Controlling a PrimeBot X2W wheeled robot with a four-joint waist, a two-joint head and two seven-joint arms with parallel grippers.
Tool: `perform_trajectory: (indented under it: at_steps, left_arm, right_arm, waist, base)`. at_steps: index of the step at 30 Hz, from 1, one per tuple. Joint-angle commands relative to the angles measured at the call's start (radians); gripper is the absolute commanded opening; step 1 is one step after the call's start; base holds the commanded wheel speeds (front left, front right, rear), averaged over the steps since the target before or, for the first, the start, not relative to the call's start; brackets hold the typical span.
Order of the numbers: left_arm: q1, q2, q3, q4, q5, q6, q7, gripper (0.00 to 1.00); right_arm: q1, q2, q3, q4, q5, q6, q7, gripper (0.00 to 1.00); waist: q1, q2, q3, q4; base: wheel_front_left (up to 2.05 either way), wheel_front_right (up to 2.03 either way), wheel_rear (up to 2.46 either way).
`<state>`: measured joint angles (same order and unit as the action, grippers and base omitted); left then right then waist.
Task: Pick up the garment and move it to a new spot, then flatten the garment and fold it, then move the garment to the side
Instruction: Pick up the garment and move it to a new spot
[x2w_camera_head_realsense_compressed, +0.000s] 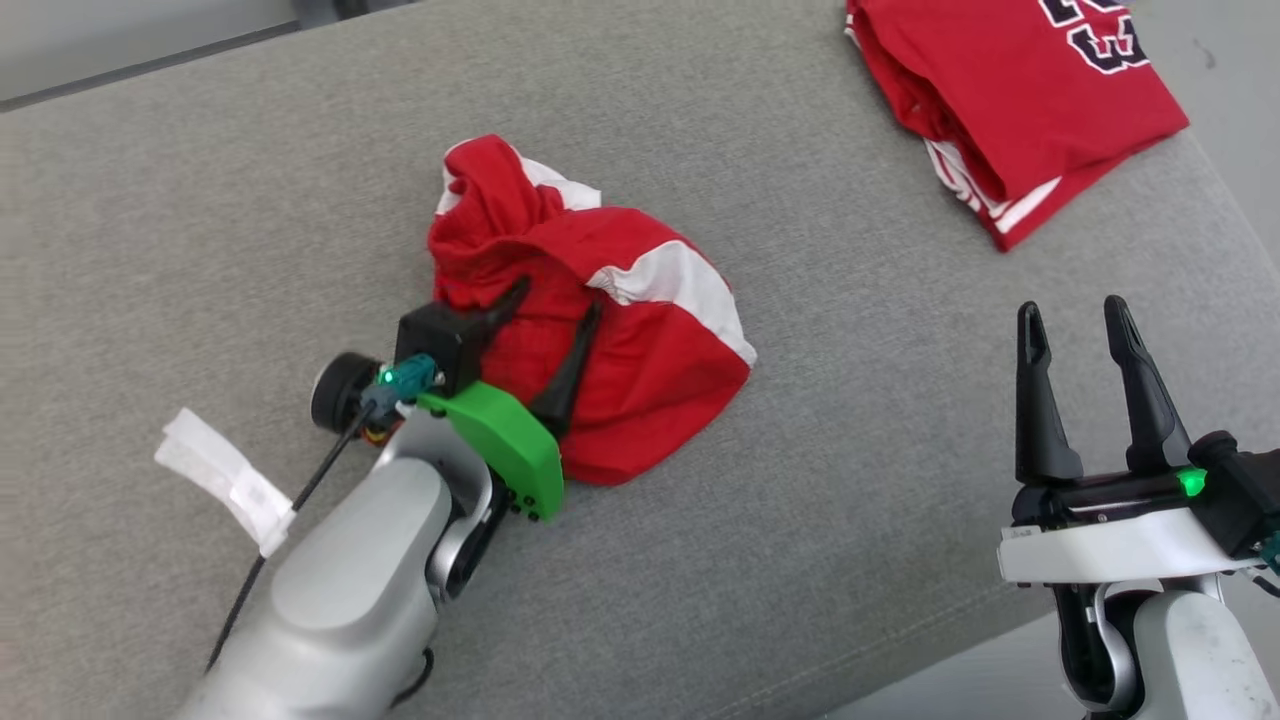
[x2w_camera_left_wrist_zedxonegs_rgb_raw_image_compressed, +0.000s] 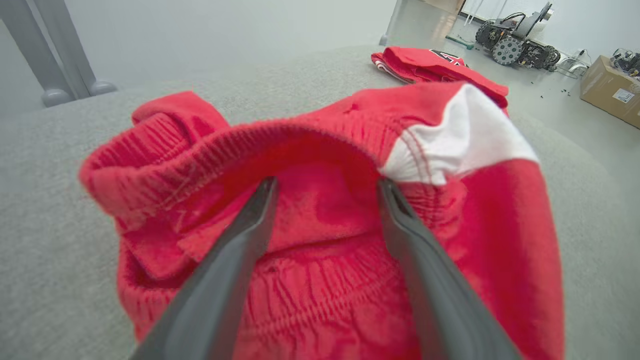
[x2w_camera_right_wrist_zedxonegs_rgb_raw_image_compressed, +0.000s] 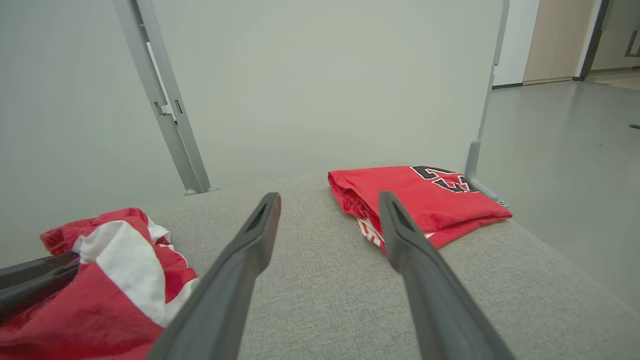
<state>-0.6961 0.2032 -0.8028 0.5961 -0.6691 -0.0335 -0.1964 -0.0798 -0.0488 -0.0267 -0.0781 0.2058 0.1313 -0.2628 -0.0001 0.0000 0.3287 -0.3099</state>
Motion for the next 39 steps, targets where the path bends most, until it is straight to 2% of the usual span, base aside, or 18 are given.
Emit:
perform_trajectory:
  at_steps: [1, 6, 11, 13, 17, 21, 26, 29, 32, 39]
  left_arm:
    - [0.047, 0.007, 0.002, -0.010, -0.007, 0.011, -0.010, 1.00]
    - [0.172, 0.039, 0.035, -0.054, -0.047, 0.051, -0.035, 1.00]
    - [0.312, 0.080, 0.120, -0.145, -0.058, 0.106, -0.066, 1.00]
    - [0.363, 0.088, 0.180, -0.205, -0.038, 0.127, -0.069, 1.00]
    - [0.512, 0.067, 0.343, -0.351, 0.038, 0.155, -0.068, 1.00]
    - [0.648, -0.003, 0.501, -0.459, 0.130, 0.128, -0.069, 1.00]
    - [0.756, -0.092, 0.625, -0.536, 0.288, 0.048, -0.067, 1.00]
    - [0.796, -0.125, 0.666, -0.560, 0.350, 0.005, -0.068, 1.00]
    - [0.822, -0.142, 0.690, -0.580, 0.412, -0.020, -0.068, 1.00]
    - [0.840, -0.151, 0.700, -0.586, 0.494, -0.038, -0.068, 1.00]
  right_arm:
    - [0.022, -0.002, 0.000, 0.005, -0.012, -0.001, -0.002, 1.00]
    - [0.054, -0.009, 0.007, 0.011, -0.022, -0.001, -0.002, 1.00]
    - [0.090, -0.013, -0.002, 0.013, -0.025, -0.001, -0.002, 1.00]
    - [0.103, -0.014, -0.007, 0.014, -0.024, -0.001, -0.002, 1.00]
    - [0.124, -0.012, -0.006, 0.017, -0.023, -0.001, -0.002, 1.00]
    - [0.139, -0.010, -0.006, 0.020, -0.019, -0.001, -0.002, 1.00]
    - [0.155, -0.009, 0.002, 0.019, -0.036, -0.001, -0.002, 1.00]
    - [0.164, -0.008, 0.005, 0.023, -0.043, -0.001, -0.002, 1.00]
    - [0.169, -0.007, 0.006, 0.028, -0.044, -0.001, -0.002, 1.00]
    - [0.177, -0.004, 0.011, 0.034, -0.046, -0.001, -0.002, 1.00]
  waist:
    - [0.0001, 0.0000, -0.134, 0.162]
    - [0.0001, 0.0000, -0.204, 0.268]
    - [0.0001, 0.0000, -0.257, 0.343]
    - [0.0001, 0.0000, -0.275, 0.360]
    - [0.0001, 0.0000, -0.311, 0.372]
    - [0.0001, 0.0000, -0.326, 0.373]
    - [0.0001, 0.0000, -0.337, 0.369]
    - [0.0001, 0.0000, -0.345, 0.363]
    - [0.0001, 0.0000, -0.355, 0.357]
    - [0.0001, 0.0000, -0.368, 0.345]
  base:
    - [0.00, 0.00, 0.00]
    - [0.00, 0.00, 0.00]
    - [0.00, 0.00, 0.00]
    - [0.00, 0.00, 0.00]
    - [0.00, 0.00, 0.00]
    - [0.00, 0.00, 0.00]
    - [0.00, 0.00, 0.00]
    - [0.00, 0.00, 0.00]
    - [0.00, 0.00, 0.00]
    - [0.00, 0.00, 0.00]
